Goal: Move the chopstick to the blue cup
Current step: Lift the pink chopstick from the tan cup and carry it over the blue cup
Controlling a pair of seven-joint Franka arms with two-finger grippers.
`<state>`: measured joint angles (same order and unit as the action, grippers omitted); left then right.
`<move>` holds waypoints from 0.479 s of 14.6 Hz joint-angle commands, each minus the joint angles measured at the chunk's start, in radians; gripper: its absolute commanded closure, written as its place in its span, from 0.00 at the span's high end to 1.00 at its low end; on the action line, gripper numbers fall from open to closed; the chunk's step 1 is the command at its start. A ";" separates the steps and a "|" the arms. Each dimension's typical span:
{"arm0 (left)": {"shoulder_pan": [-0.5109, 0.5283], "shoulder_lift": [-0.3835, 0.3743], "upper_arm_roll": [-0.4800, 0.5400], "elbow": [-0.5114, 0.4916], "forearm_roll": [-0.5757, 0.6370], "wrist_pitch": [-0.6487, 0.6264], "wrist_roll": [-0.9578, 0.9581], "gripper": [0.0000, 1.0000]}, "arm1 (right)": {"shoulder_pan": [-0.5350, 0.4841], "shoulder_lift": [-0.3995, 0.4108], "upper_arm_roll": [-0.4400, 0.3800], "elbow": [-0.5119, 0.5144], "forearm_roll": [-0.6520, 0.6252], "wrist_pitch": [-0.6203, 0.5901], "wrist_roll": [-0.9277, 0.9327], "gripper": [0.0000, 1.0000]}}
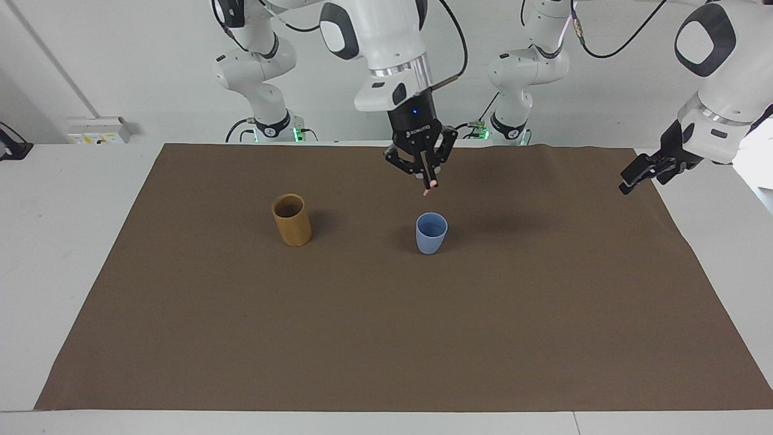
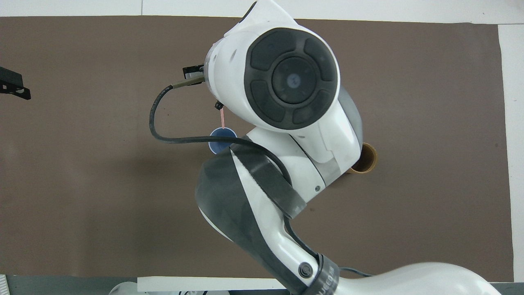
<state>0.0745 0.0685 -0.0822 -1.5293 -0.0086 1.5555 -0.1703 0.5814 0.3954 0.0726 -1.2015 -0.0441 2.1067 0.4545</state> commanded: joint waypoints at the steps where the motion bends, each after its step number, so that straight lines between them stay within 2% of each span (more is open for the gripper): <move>1: 0.007 -0.009 0.001 -0.009 -0.004 -0.012 0.012 1.00 | 0.021 0.039 -0.001 0.007 -0.046 0.082 0.004 0.00; 3: 0.007 -0.009 0.001 -0.009 -0.004 -0.012 0.012 1.00 | 0.029 0.037 -0.001 -0.056 -0.066 0.133 0.006 0.00; 7: 0.007 -0.009 0.001 -0.009 -0.004 -0.012 0.012 1.00 | 0.028 -0.009 0.004 -0.168 -0.063 0.137 0.004 0.01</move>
<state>0.0745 0.0685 -0.0822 -1.5293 -0.0086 1.5553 -0.1703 0.6155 0.4423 0.0729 -1.2717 -0.0909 2.2185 0.4544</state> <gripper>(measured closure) 0.000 0.916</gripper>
